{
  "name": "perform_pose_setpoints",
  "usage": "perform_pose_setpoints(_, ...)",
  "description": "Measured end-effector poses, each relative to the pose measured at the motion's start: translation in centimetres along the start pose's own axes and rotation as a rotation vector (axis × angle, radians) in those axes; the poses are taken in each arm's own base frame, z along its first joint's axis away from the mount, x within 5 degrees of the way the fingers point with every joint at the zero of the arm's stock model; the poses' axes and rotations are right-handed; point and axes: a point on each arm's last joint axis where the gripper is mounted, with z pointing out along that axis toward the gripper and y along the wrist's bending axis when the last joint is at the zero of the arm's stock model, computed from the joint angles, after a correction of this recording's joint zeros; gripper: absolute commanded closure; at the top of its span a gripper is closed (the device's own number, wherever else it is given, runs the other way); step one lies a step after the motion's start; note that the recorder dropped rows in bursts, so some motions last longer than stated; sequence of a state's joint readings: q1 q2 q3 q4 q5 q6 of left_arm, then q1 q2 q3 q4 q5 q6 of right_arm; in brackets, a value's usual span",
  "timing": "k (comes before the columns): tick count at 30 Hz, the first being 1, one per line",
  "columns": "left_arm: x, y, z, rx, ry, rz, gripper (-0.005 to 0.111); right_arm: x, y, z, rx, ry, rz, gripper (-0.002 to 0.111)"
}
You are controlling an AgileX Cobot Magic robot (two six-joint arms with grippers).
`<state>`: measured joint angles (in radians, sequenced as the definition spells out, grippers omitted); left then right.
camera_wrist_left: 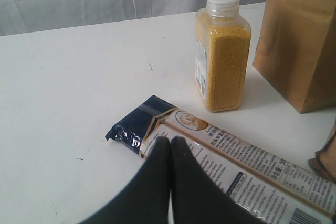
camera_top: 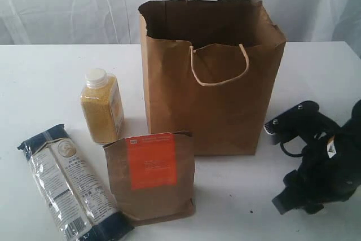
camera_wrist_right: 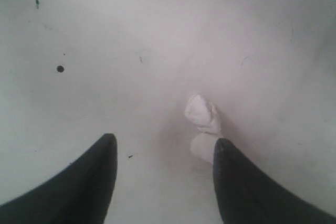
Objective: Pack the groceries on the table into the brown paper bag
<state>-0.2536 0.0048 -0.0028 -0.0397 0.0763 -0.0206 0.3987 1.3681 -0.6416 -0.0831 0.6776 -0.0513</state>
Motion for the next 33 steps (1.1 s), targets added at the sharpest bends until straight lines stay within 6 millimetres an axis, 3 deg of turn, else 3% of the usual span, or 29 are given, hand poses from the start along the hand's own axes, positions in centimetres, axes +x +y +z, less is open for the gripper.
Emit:
perform_pose_setpoints(7, 0.0, 0.0, 0.0, 0.0, 0.0, 0.0, 0.107, -0.6, -0.8, 2.8, -0.013, 0.029, 0.062, 0.056)
perform_pose_setpoints(20, 0.0, 0.0, 0.0, 0.0, 0.0, 0.0, 0.107, -0.6, -1.5, 5.1, -0.018, 0.077, 0.099, 0.057)
perform_pose_setpoints(23, 0.0, 0.0, 0.0, 0.0, 0.0, 0.0, 0.107, -0.6, -1.4, 5.8, -0.024, 0.097, 0.103, 0.069)
perform_pose_setpoints(29, 0.0, 0.0, 0.0, 0.0, 0.0, 0.0, 0.107, -0.9, -1.4, 6.1, -0.031, 0.082, 0.123, 0.104)
perform_pose_setpoints(33, 0.0, 0.0, 0.0, 0.0, 0.0, 0.0, 0.107, -1.1, -1.4, 5.7, -0.025, 0.048, 0.121, 0.108)
